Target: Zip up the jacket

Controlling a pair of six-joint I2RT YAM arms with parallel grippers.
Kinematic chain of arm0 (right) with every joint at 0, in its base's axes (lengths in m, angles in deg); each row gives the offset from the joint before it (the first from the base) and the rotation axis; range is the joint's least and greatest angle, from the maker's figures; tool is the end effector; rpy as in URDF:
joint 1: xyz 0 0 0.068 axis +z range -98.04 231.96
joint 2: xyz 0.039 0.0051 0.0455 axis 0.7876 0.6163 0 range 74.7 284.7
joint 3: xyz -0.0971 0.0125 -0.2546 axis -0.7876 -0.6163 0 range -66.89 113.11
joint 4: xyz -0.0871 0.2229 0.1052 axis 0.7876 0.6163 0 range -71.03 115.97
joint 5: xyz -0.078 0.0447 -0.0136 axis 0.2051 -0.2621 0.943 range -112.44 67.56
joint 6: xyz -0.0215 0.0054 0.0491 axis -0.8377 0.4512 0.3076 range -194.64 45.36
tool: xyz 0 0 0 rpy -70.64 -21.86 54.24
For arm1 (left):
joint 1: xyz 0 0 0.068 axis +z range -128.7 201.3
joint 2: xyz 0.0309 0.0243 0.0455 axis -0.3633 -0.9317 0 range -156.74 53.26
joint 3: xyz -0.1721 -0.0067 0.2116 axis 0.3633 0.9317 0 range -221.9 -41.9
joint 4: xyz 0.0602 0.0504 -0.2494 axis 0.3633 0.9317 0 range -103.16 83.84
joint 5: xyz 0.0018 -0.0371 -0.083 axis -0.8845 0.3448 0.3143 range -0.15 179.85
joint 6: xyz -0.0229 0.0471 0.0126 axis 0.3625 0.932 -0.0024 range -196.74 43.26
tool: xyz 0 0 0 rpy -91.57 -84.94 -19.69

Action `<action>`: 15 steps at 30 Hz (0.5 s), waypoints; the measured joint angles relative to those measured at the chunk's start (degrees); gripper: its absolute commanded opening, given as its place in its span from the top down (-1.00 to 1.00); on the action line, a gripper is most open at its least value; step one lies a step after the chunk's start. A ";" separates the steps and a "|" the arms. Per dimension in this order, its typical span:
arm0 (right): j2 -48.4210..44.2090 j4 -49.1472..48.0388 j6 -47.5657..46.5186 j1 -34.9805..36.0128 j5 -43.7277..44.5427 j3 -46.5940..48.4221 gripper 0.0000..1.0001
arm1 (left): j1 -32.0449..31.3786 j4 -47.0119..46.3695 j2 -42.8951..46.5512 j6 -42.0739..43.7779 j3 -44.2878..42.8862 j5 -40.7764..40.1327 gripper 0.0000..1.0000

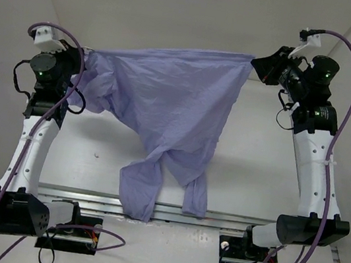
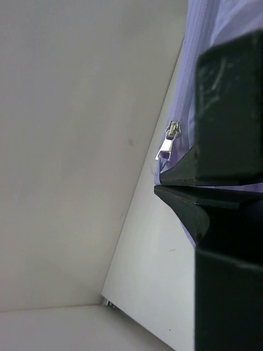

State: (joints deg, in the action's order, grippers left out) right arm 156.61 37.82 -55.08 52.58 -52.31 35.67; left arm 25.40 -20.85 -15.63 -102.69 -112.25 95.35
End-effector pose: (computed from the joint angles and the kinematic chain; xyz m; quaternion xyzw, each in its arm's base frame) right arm 0.2956 0.0209 0.5207 -0.0720 0.6937 0.2981 0.6517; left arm 0.2759 0.0163 0.4435 -0.1327 0.6350 -0.1747 0.7407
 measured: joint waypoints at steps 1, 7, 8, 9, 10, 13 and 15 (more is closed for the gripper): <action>0.15 0.37 -0.24 -0.31 0.66 0.17 1.00 | 0.66 0.26 0.00 0.00 -0.31 0.11 1.00; 1.88 1.99 -0.96 -1.03 1.57 3.06 1.00 | 2.73 2.43 0.00 -0.09 -2.34 2.27 1.00; 2.19 2.25 -1.07 -1.16 1.55 3.72 1.00 | 2.84 2.69 0.00 -0.09 -2.73 2.71 1.00; 2.45 2.38 -1.18 -1.25 1.53 4.33 1.00 | 2.99 2.91 0.00 -0.09 -3.15 3.13 1.00; 2.69 2.54 -1.27 -1.36 1.51 4.85 1.00 | 3.10 3.13 0.00 -0.09 -3.54 3.52 1.00; 3.56 3.54 -1.68 -1.77 1.09 7.02 1.00 | 3.17 3.56 0.07 -0.07 -4.55 4.17 1.00; 4.00 3.96 -1.90 -2.05 0.63 8.15 1.00 | 3.17 3.93 0.42 0.00 -4.61 4.44 1.00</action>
State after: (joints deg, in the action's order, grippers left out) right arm 160.61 41.78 -56.99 50.53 -51.67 43.83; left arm 28.57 -16.91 -15.21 -102.69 -116.86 99.79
